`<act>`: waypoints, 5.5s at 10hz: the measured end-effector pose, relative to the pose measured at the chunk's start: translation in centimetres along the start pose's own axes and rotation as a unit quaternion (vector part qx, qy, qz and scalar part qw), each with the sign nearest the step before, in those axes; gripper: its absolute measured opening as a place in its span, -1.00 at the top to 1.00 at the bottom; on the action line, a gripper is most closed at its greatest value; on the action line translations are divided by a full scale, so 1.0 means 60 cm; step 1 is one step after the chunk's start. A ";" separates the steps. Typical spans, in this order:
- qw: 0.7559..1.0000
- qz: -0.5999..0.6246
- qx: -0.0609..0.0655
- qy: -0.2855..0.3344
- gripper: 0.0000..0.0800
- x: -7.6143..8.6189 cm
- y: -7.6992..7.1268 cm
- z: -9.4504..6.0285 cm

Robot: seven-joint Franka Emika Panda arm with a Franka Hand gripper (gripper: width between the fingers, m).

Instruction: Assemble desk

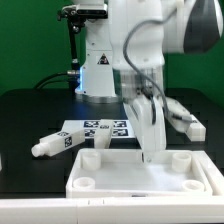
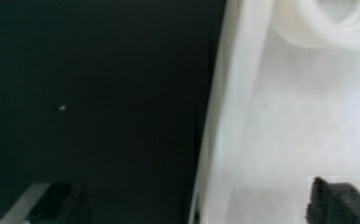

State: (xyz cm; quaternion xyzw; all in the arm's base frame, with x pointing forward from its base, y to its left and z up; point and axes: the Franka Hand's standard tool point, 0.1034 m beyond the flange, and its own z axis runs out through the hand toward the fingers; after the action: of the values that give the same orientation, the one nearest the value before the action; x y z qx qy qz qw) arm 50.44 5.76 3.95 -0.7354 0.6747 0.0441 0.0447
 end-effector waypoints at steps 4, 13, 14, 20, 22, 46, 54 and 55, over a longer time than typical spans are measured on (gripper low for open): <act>0.995 -0.103 -0.008 -0.001 -0.62 -0.001 0.006 0.003; 0.891 -0.452 -0.036 0.028 -0.62 -0.106 0.029 -0.013; 0.870 -0.491 -0.036 0.028 -0.62 -0.109 0.029 -0.013; 0.762 -0.643 -0.062 0.045 -0.62 -0.188 0.072 0.012; 0.764 -0.641 -0.070 0.034 -0.62 -0.184 0.076 0.012; 0.768 -0.461 -0.359 -0.263 -0.62 -0.218 0.162 0.069; 0.776 -0.436 -0.361 -0.278 0.29 -0.202 0.173 0.081; 0.776 -0.436 -0.361 -0.278 0.29 -0.201 0.173 0.081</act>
Offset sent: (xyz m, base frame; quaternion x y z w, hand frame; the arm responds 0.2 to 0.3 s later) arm 0.0000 0.0000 0.0000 0.0000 0.0000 -0.1938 0.9810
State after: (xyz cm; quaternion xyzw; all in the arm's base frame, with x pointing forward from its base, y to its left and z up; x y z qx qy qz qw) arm 39.04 17.42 0.60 -0.8688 0.1749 0.4625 -0.0242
